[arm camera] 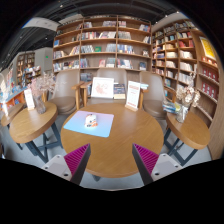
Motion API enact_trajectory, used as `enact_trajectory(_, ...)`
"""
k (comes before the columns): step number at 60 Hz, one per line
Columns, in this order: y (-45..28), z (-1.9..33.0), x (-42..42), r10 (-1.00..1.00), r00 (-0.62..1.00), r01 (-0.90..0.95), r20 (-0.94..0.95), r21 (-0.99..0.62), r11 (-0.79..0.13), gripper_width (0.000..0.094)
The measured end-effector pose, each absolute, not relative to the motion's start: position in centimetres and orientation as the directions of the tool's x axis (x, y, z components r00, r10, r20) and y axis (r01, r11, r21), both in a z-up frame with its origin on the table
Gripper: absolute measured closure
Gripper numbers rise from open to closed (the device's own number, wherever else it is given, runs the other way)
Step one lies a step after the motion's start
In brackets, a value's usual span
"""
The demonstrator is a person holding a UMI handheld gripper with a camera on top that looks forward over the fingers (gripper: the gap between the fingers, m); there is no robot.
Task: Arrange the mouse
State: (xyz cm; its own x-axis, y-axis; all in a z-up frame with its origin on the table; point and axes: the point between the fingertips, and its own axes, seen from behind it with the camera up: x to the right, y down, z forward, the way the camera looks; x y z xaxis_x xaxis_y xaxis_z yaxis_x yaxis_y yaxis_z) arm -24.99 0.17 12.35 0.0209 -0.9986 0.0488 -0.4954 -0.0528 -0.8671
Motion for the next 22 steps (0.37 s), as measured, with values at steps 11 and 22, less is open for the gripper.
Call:
enact_trajectory(11, -0.1, 11.6, -27.7, -0.998, 0.034, -0.495, 0.044, -0.867, -0.055, 0.0079)
enact_trajectory(22, -1.2, 12.0, -28.5, -0.997, 0.022, -0.483, 0.075, -0.872, -0.077, 0.0077)
